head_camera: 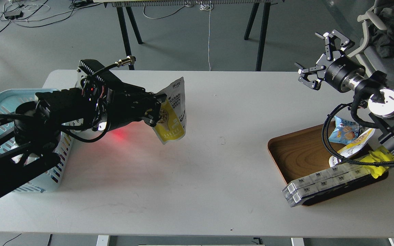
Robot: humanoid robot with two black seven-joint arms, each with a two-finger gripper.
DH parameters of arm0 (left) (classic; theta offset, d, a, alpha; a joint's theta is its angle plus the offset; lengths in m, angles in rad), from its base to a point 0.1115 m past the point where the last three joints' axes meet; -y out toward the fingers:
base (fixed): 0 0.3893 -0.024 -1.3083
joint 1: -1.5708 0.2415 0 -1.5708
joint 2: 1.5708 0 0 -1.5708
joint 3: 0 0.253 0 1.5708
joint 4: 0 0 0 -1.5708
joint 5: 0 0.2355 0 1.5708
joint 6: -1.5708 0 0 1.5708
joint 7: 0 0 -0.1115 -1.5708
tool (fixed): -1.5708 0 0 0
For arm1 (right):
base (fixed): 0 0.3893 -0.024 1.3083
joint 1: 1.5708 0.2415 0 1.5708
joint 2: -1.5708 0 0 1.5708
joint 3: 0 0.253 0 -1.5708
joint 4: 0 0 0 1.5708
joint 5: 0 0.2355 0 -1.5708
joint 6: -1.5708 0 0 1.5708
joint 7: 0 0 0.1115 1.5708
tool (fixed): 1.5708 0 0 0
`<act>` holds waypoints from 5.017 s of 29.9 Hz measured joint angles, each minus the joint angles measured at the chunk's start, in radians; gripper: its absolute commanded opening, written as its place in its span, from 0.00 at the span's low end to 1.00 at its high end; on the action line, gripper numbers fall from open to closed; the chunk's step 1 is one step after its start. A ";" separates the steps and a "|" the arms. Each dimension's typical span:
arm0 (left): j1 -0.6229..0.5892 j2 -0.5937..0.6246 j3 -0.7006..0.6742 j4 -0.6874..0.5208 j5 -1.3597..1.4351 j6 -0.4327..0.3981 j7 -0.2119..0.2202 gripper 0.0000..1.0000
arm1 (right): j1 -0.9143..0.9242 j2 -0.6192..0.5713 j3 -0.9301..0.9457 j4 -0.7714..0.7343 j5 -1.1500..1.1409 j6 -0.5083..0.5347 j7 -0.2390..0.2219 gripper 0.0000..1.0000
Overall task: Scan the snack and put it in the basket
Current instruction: 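Hold the packet with the left gripper in front of the scanner, then lift the packet with the left gripper over the blue basket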
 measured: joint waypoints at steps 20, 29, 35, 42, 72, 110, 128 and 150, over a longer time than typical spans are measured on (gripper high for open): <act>-0.079 0.119 -0.016 0.000 -0.116 0.000 -0.023 0.00 | 0.001 0.002 -0.007 0.001 0.000 0.000 -0.001 0.97; -0.086 0.153 -0.014 0.000 -0.116 0.000 -0.011 0.00 | 0.001 0.002 -0.007 0.000 -0.001 0.000 0.000 0.97; -0.086 0.168 -0.003 0.000 -0.115 0.000 0.003 0.00 | 0.001 0.002 -0.007 0.001 -0.001 0.000 0.000 0.97; -0.071 0.171 0.003 0.002 -0.115 0.000 0.020 0.00 | 0.001 0.003 -0.007 0.001 -0.001 0.000 0.000 0.97; -0.080 0.210 0.099 0.005 -0.054 0.000 0.056 0.01 | 0.000 0.003 -0.007 0.001 -0.001 0.000 0.000 0.97; -0.153 0.145 0.072 0.006 -0.017 0.000 0.052 0.01 | -0.002 0.003 -0.007 0.001 -0.001 0.000 0.000 0.97; -0.137 0.285 -0.064 0.004 -0.172 0.000 0.041 0.01 | 0.002 -0.005 -0.007 0.001 -0.001 0.000 -0.002 0.97; -0.137 0.850 -0.043 0.116 -0.474 0.000 -0.236 0.02 | 0.004 0.005 -0.007 0.001 -0.001 0.000 -0.002 0.97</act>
